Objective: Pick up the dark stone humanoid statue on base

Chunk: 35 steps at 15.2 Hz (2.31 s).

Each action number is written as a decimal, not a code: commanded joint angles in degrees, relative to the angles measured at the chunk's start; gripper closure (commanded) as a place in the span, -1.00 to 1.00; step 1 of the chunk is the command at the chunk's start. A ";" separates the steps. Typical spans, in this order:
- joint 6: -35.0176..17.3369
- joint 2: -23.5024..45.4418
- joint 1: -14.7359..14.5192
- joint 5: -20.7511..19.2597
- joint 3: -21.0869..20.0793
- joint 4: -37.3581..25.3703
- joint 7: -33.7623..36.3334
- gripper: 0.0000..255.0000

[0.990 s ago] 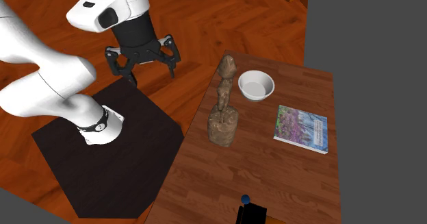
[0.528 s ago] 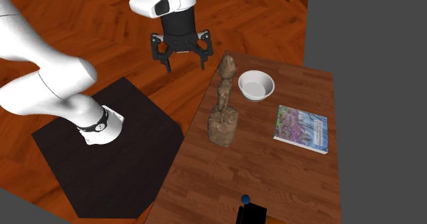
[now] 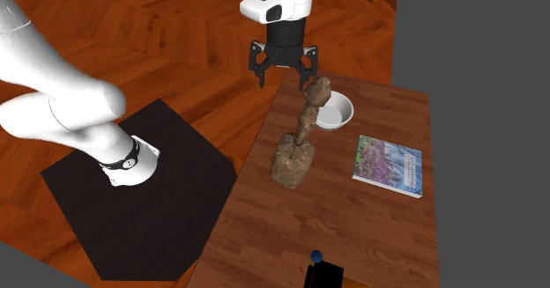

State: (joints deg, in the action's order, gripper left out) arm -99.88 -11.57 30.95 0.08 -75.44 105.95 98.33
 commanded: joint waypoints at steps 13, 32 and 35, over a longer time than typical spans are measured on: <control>-3.95 -3.81 28.85 3.46 -28.10 -2.61 4.09 1.00; 4.29 -3.16 29.40 2.72 -27.43 -10.80 3.45 1.00; 6.63 -3.42 30.16 2.92 -27.61 -13.36 2.99 1.00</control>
State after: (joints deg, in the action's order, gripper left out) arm -94.20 -15.04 61.03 3.06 -103.10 93.68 101.37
